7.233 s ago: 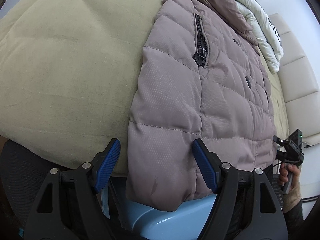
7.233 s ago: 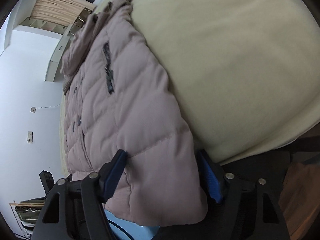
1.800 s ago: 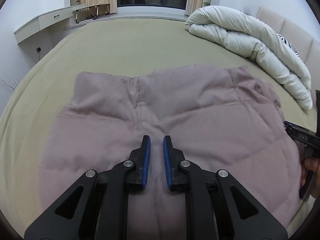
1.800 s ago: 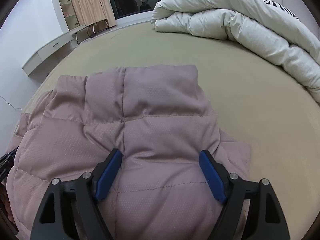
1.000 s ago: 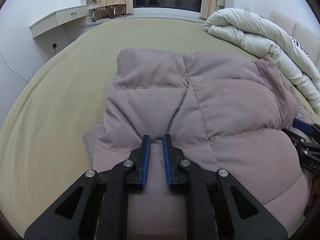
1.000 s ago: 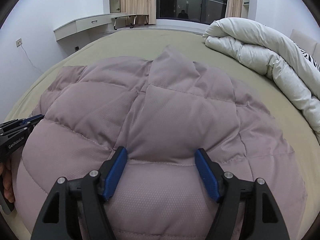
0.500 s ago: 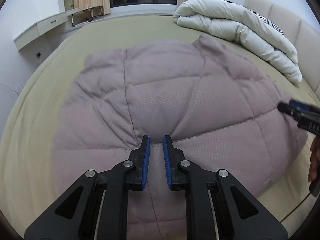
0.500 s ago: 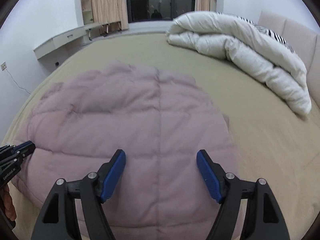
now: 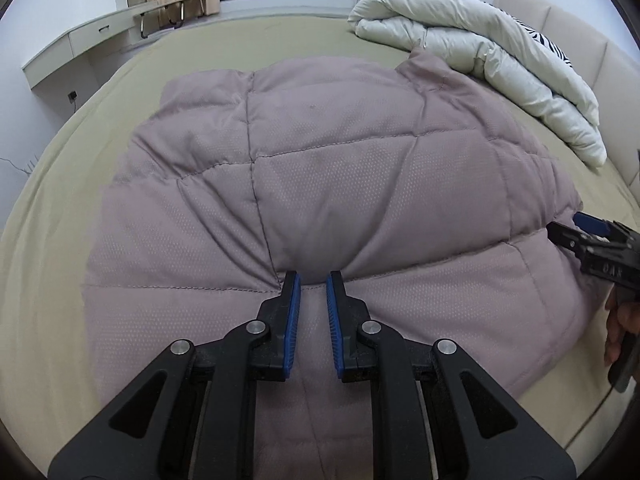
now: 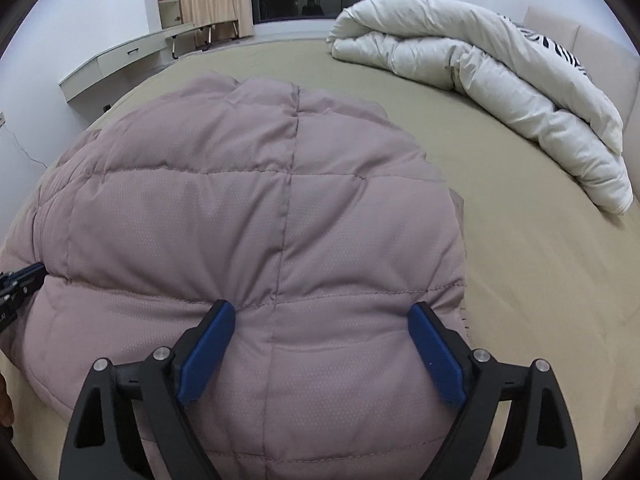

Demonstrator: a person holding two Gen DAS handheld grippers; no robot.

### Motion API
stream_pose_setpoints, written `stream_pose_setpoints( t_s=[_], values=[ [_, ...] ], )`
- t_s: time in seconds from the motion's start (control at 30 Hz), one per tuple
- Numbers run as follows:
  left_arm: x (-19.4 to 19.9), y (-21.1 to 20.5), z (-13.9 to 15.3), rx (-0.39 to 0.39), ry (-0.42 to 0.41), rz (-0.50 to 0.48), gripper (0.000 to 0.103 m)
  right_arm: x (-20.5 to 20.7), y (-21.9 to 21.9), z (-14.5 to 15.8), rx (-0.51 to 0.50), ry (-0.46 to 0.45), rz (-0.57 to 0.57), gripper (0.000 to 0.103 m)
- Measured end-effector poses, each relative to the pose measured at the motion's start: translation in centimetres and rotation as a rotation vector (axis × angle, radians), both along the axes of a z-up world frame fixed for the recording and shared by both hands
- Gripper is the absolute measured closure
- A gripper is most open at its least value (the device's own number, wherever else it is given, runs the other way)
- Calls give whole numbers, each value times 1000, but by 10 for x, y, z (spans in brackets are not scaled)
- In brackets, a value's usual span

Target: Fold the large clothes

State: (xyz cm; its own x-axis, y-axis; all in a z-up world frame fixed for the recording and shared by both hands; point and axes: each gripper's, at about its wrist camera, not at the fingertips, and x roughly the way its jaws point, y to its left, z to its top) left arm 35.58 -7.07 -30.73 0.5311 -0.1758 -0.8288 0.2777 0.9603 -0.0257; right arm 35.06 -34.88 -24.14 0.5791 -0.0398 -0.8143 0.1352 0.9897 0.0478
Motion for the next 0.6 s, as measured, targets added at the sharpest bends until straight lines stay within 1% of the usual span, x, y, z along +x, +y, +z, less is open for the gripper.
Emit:
stream_pose_setpoints(
  t_s=[0.03, 0.07, 0.1, 0.13, 0.17, 0.2, 0.23, 0.27, 0.33, 0.4, 0.47, 0.5, 0.53, 0.57, 0.6],
  values=[
    [-3, 4, 17, -3, -41, 6, 90, 2, -2, 15, 8, -9, -10, 38],
    [-3, 7, 31, -2, -88, 18, 90, 4, -4, 28, 16, -42, -17, 41],
    [4, 10, 47, -1, -134, 36, 90, 10, -6, 43, 30, -81, -21, 40],
    [13, 9, 55, -10, -149, 44, 90, 20, -4, 53, 42, -97, -15, 38],
    [26, 6, 60, -17, -153, 47, 90, 39, 2, 60, 61, -86, 14, 37],
    [47, 1, 62, -10, -150, 49, 90, 55, 8, 62, 85, -71, 51, 36],
    [64, -5, 61, -2, -146, 48, 90, 74, 17, 65, 119, -69, 101, 36],
    [75, -10, 60, 1, -139, 48, 90, 90, 29, 67, 111, -78, 140, 36],
    [107, -21, 50, 33, -121, 51, 90, 116, 51, 68, 70, -86, 197, 36],
    [125, -32, 43, 71, -125, 42, 90, 140, 69, 66, 79, -92, 249, 36],
    [142, -40, 27, 104, -103, 26, 90, 163, 79, 56, 106, -76, 286, 36],
    [150, -44, 14, 129, -90, 15, 89, 175, 83, 47, 112, -48, 297, 36],
    [156, -44, 5, 148, -89, 11, 89, 186, 84, 35, 90, -9, 297, 36],
    [163, -42, -4, 151, -86, 16, 89, 193, 83, 25, 58, 9, 281, 36],
    [167, -40, -9, 137, -77, 25, 89, 196, 76, 20, 65, 7, 273, 35]
  ],
)
